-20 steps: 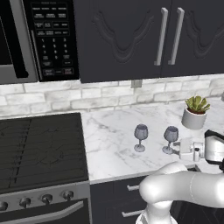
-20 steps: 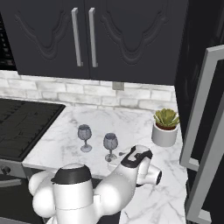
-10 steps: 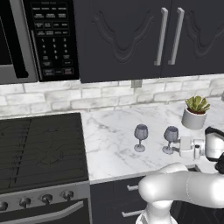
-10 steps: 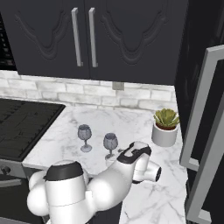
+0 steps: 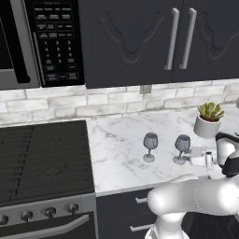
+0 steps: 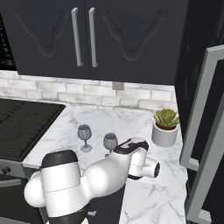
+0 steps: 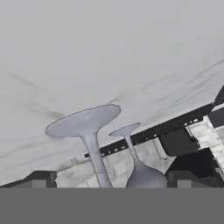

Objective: Retrieve the wine glasses from the counter and place one next to each plate.

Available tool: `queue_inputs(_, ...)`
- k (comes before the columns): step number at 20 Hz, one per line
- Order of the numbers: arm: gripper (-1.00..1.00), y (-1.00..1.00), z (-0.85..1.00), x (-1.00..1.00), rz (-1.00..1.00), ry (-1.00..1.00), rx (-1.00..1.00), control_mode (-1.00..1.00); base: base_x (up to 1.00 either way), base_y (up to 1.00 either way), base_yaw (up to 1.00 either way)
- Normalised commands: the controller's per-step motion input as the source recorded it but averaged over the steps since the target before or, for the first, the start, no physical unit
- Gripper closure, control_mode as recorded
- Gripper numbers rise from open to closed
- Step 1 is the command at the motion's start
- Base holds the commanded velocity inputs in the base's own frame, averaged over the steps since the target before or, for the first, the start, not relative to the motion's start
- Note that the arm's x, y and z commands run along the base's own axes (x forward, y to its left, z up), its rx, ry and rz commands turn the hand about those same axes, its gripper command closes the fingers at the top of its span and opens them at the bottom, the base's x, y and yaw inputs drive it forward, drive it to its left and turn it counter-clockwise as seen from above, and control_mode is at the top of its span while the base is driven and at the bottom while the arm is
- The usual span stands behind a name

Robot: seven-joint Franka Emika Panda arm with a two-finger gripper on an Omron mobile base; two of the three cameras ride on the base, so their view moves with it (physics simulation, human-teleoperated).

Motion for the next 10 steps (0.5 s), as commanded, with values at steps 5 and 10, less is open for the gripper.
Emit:
queue_inputs(5,-1.0,0.0,0.0,0.1,0.0,0.1,0.0,-1.0,0.0,0.0,0.0)
queue_inputs(10,-1.0,0.0,-0.02,0.16,0.0,0.03,0.0,-1.0,0.0,0.0,0.0)
